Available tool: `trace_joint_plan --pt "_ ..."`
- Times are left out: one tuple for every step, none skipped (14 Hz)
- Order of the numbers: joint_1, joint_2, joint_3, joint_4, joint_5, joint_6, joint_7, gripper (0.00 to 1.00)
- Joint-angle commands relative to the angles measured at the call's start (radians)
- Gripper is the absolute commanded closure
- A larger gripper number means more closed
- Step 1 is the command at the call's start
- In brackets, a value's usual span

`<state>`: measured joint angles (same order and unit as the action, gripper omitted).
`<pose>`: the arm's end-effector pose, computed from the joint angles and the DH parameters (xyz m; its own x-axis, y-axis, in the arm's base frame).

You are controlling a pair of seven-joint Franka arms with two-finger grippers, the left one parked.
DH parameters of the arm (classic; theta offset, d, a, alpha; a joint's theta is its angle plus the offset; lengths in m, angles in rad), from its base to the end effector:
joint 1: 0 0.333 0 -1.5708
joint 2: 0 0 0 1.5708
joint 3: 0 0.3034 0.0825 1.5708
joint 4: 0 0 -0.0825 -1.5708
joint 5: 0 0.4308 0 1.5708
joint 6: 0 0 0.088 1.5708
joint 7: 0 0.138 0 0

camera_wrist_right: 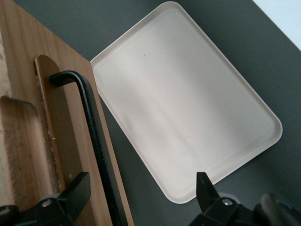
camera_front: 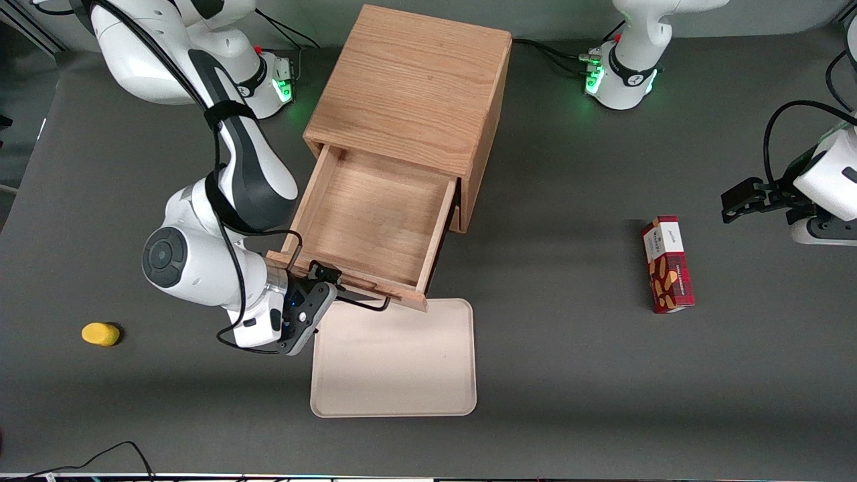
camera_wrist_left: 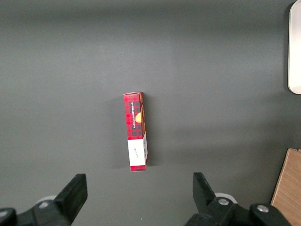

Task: Close top drawer

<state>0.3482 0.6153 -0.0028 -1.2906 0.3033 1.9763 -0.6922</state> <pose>0.7201 0.2888 0.3418 0.6013 0.7681 0.2202 0.7989 -0.5733 -0.1818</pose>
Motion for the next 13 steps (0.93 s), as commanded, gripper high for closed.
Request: trace_joint_plan --pt "-0.003 -0.002 0.001 0.011 0.028 -0.048 -0.010 0.00" --pt "-0.003 0.000 0.001 0.011 0.028 -0.056 -0.009 0.00" --pt "-0.005 -0.003 0.001 0.010 0.028 -0.069 -0.004 0.00" --pt "-0.005 -0.011 0.001 0.010 0.027 -0.082 -0.003 0.00" --pt "-0.005 -0.015 0.001 0.011 0.027 -0.092 -0.001 0.00" --pt "-0.006 -0.014 0.001 0.011 0.027 -0.096 -0.001 0.00" --pt "-0.005 -0.011 0.001 0.011 0.028 -0.096 0.000 0.00" --pt "-0.005 -0.003 0.001 0.011 0.028 -0.096 0.002 0.00" --pt "-0.003 0.001 0.001 0.011 0.034 -0.096 0.000 0.00" --pt "-0.003 0.003 0.001 0.010 0.046 -0.096 0.000 0.00" --pt "-0.002 0.003 0.001 0.010 0.046 -0.094 0.000 0.00" --pt "0.000 0.004 0.001 0.010 0.046 -0.093 0.000 0.00" --pt "0.005 0.008 0.001 0.011 0.036 -0.090 -0.001 0.00"
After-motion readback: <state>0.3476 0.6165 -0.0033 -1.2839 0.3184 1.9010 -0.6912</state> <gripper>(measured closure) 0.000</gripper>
